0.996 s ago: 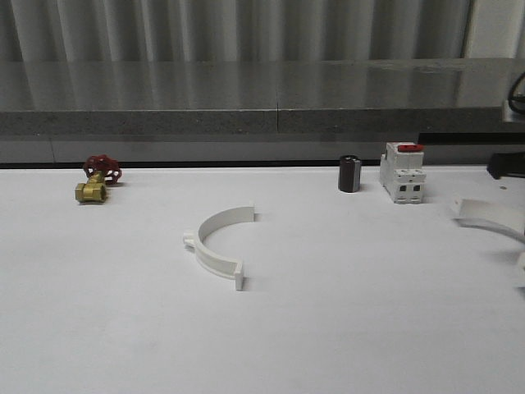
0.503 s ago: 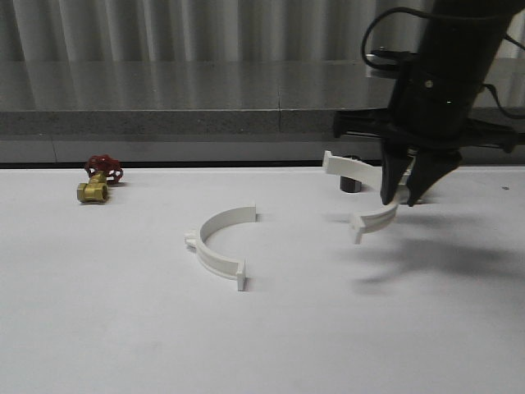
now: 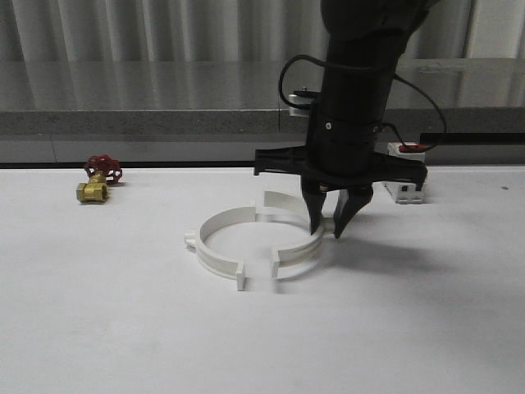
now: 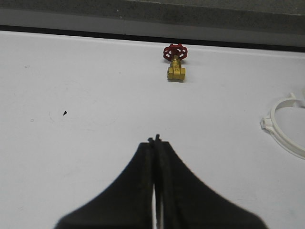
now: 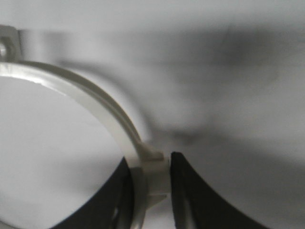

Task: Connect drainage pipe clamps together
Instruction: 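Carry the half-ring to the placed half and lower it opposite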

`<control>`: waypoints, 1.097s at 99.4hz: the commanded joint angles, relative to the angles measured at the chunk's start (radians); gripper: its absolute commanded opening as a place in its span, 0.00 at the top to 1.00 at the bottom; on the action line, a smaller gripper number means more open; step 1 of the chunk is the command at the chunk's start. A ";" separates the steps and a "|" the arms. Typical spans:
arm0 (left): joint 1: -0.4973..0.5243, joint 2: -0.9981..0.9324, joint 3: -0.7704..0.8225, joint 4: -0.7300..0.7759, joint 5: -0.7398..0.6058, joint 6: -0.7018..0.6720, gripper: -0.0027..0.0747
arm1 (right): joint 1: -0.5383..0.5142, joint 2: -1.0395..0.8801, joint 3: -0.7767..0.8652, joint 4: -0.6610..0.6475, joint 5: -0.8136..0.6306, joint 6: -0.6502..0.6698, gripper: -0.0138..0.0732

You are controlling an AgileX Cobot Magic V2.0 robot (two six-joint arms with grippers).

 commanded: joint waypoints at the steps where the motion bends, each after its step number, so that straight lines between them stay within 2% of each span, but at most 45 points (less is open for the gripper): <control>1: 0.002 0.003 -0.028 0.008 -0.064 0.001 0.99 | 0.009 -0.046 -0.037 -0.016 -0.019 0.017 0.78; 93: 0.002 0.003 -0.028 0.008 -0.064 0.001 0.99 | 0.037 -0.011 -0.038 0.020 -0.062 0.082 0.78; 109: 0.002 0.003 -0.028 0.008 -0.064 0.001 0.99 | 0.037 -0.011 -0.038 0.020 -0.063 0.100 0.72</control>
